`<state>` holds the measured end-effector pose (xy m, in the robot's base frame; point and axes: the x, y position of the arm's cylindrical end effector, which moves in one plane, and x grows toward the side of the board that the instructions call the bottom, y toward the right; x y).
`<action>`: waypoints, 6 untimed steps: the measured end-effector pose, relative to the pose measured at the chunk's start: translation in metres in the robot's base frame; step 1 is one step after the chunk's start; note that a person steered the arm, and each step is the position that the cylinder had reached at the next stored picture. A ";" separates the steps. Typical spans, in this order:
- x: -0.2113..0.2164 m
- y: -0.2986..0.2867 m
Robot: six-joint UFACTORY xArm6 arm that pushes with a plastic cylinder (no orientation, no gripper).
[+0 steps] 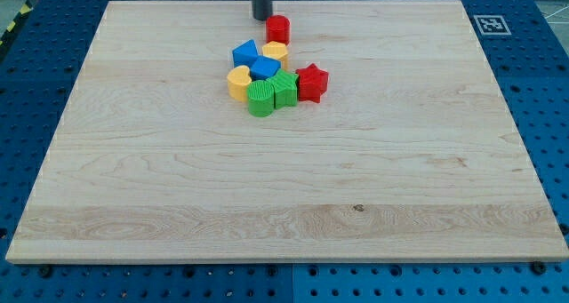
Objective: Move the red circle closer to yellow hexagon
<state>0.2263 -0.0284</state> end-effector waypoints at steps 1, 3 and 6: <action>0.006 0.025; 0.049 0.036; 0.004 -0.012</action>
<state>0.2303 -0.0407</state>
